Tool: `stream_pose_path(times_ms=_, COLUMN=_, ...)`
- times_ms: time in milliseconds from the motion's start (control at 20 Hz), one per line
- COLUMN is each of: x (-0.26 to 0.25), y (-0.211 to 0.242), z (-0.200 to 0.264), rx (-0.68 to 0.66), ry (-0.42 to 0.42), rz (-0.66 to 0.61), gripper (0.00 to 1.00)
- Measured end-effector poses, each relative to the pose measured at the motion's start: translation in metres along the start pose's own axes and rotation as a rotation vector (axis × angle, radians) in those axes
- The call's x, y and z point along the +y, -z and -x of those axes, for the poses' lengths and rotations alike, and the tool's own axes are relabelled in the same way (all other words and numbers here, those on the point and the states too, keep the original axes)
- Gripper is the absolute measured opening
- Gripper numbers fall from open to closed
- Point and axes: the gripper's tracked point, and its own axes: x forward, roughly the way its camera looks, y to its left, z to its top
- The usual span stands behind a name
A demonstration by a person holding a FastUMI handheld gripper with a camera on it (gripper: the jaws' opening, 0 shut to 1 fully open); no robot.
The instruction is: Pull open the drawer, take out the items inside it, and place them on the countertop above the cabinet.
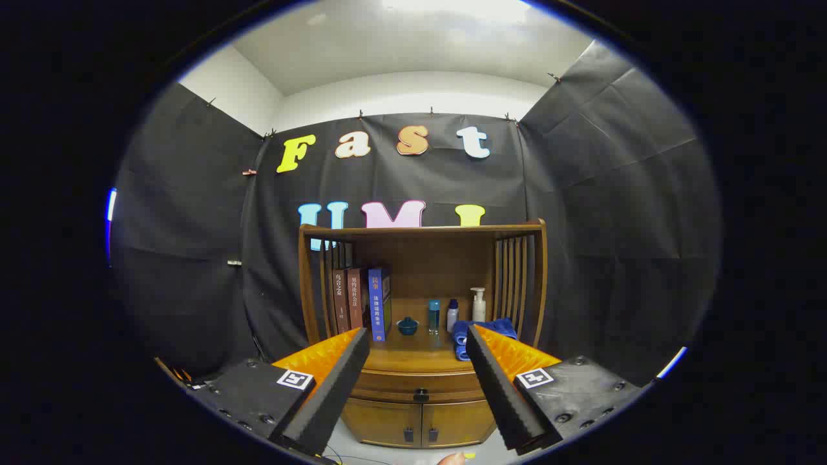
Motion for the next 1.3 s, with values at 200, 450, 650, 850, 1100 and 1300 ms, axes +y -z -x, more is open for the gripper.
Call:
stream_pose_path(times_ms=200, x=0.002, y=-0.002, z=0.001, rx=0.000, ry=-0.002, rz=-0.003, gripper=0.98)
stream_pose_path(times_ms=450, x=0.006, y=0.002, z=0.001, rx=0.004, ry=-0.008, rz=0.007, gripper=0.98)
stream_pose_path(times_ms=650, x=0.010, y=0.001, z=0.002, rx=0.005, ry=-0.012, rz=0.007, gripper=0.98)
stream_pose_path(times_ms=850, x=0.010, y=-0.001, z=0.006, rx=0.006, ry=-0.014, rz=0.009, gripper=0.98)
stream_pose_path(times_ms=1100, x=0.009, y=-0.004, z=0.019, rx=-0.004, ry=-0.011, rz=0.012, gripper=0.98)
stream_pose_path(times_ms=1300, x=0.006, y=0.004, z=0.008, rx=0.004, ry=-0.002, rz=0.005, gripper=0.98)
